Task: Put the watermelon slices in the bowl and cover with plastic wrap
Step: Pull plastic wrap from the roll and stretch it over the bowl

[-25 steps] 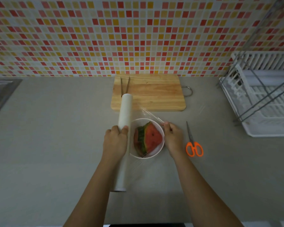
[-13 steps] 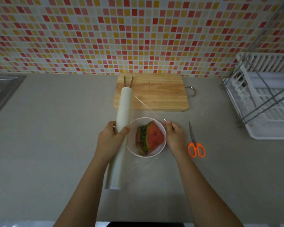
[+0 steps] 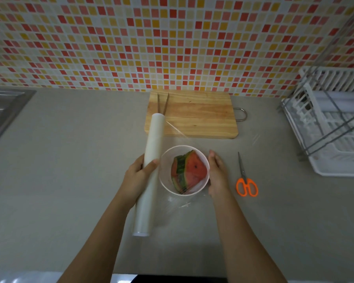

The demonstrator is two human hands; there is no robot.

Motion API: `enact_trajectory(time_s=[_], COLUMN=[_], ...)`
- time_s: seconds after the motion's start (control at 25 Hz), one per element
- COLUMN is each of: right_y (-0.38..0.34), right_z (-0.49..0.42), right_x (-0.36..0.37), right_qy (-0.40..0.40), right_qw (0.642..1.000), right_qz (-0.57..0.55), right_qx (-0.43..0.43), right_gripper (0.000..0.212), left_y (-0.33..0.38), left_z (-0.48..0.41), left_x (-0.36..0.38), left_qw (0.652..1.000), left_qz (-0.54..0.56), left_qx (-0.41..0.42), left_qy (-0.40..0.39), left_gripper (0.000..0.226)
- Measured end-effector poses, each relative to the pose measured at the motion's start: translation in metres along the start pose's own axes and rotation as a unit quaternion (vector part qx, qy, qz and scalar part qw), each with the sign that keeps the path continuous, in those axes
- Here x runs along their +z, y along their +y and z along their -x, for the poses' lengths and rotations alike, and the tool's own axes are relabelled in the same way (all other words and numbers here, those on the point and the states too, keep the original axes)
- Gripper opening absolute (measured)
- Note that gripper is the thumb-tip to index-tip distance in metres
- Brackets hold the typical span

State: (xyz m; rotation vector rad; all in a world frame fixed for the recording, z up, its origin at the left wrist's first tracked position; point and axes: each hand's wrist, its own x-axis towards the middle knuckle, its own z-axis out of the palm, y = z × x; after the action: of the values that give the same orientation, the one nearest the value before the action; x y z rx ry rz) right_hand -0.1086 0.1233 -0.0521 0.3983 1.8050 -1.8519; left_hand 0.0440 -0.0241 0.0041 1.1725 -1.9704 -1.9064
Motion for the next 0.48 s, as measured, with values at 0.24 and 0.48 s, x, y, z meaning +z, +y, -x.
enact_trajectory(time_s=[0.24, 0.48], right_y=[0.006, 0.003], right_z=[0.002, -0.002], right_x=[0.009, -0.014], right_qy=[0.031, 0.148], right_qw=[0.989, 0.967], right_qz=[-0.142, 0.155], right_qx=[-0.029, -0.135], right_gripper=[0.021, 0.027], left_y=[-0.007, -0.006], left_z=[0.0, -0.001], left_x=[0.002, 0.001], left_qw=[1.0, 1.0], left_qz=[0.023, 0.014], left_qx=[-0.002, 0.008], left_qy=[0.005, -0.004], left_gripper=[0.054, 0.052])
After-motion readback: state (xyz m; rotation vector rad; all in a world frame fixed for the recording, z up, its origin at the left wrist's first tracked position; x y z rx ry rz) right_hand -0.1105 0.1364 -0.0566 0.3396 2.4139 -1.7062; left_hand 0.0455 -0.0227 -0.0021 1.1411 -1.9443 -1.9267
